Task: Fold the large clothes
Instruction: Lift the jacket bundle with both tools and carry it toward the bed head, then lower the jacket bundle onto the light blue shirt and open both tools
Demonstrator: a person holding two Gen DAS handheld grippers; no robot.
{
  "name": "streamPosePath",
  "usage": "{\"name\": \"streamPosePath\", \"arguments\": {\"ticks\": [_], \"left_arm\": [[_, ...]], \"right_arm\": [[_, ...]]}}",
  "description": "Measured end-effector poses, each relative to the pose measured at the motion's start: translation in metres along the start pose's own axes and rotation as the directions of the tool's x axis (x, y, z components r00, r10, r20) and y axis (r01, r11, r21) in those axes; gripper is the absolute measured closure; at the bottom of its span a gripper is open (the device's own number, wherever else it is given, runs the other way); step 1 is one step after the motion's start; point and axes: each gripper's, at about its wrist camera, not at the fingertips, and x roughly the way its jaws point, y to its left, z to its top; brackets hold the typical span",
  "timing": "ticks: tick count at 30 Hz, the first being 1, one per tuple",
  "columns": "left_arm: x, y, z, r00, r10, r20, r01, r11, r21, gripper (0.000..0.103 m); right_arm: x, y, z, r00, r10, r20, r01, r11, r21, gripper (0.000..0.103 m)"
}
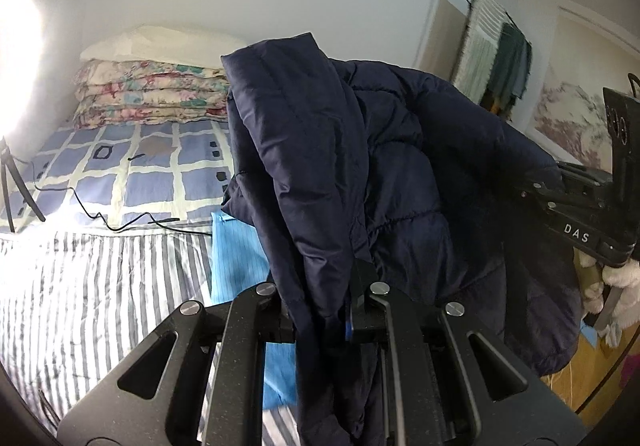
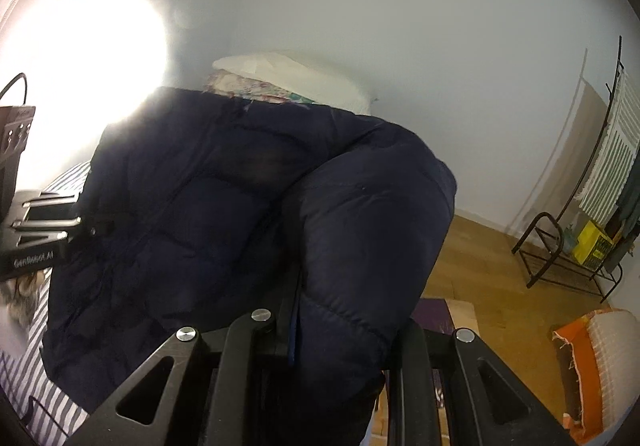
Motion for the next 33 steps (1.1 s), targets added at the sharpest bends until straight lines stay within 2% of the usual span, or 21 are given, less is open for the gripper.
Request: {"name": "streamPosePath", "arguments": {"ticks": [6, 9, 14, 16, 18, 19, 21, 24, 25, 27, 30, 31, 32, 33], "left_arm": [[0.047, 0.014, -0.011, 1.0, 0.021, -0.021, -0.022, 0.999, -0.032, 0.091], [0.065, 0.022, -0.021, 0.999, 0.035, -0.034, -0.038, 0.996, -0.075, 0.091], [0.092, 0.036, -0.041, 0.995, 0.073, -0.061, -0.081, 0.987, -0.138, 0.091], [0.097, 0.037, -0.045, 0.994, 0.083, -0.072, -0.093, 0.986, -0.141, 0.091], [0.099, 0.039, -0.046, 0.994, 0.081, -0.076, -0.092, 0.984, -0.151, 0.091], [0.1, 0.041, -0.046, 0.994, 0.074, -0.079, -0.086, 0.982, -0.166, 0.09], [0.101, 0.044, -0.044, 0.994, 0.064, -0.09, -0.08, 0.979, -0.19, 0.087], [0.104, 0.048, -0.041, 0.993, 0.059, -0.107, -0.081, 0.972, -0.22, 0.081], [0.105, 0.051, -0.04, 0.991, 0.066, -0.114, -0.09, 0.971, -0.221, 0.078], [0.108, 0.056, -0.04, 0.988, 0.081, -0.131, -0.11, 0.966, -0.233, 0.061], [0.106, 0.067, -0.043, 0.981, 0.13, -0.141, -0.166, 0.946, -0.279, 0.042], [0.105, 0.069, -0.043, 0.976, 0.159, -0.147, -0.194, 0.944, -0.268, 0.039], [0.106, 0.068, -0.044, 0.97, 0.186, -0.156, -0.22, 0.945, -0.24, 0.031], [0.107, 0.066, -0.044, 0.96, 0.226, -0.166, -0.257, 0.946, -0.199, 0.029]], "right_arm": [[0.059, 0.002, 0.004, 1.0, -0.021, -0.021, 0.02, 0.999, -0.034, 0.084], [0.088, -0.003, -0.01, 0.998, -0.019, -0.054, 0.018, 1.0, -0.01, 0.081], [0.132, -0.021, -0.022, 0.985, -0.083, -0.148, 0.094, 0.994, 0.063, 0.056], [0.132, -0.037, -0.023, 0.982, -0.131, -0.133, 0.142, 0.987, 0.078, 0.032], [0.117, -0.053, -0.027, 0.97, -0.223, -0.101, 0.233, 0.966, 0.11, 0.015], [0.108, -0.059, -0.03, 0.974, -0.206, -0.088, 0.218, 0.965, 0.145, 0.012], [0.089, -0.078, -0.04, 0.992, -0.107, -0.071, 0.121, 0.96, 0.252, 0.014], [0.062, -0.093, -0.067, 0.999, 0.028, -0.044, -0.01, 0.93, 0.366, 0.014], [0.053, -0.091, -0.078, 0.998, 0.044, -0.048, -0.023, 0.926, 0.376, 0.014], [0.042, -0.077, -0.098, 0.996, 0.057, -0.074, -0.028, 0.938, 0.345, 0.014], [0.049, -0.051, -0.113, 0.99, 0.033, -0.135, 0.005, 0.963, 0.27, 0.016], [0.053, -0.049, -0.12, 0.987, 0.028, -0.156, 0.013, 0.967, 0.255, 0.021], [0.056, -0.045, -0.127, 0.983, 0.019, -0.183, 0.026, 0.97, 0.241, 0.024], [0.062, -0.044, -0.132, 0.979, 0.017, -0.201, 0.031, 0.971, 0.236, 0.024]]}}
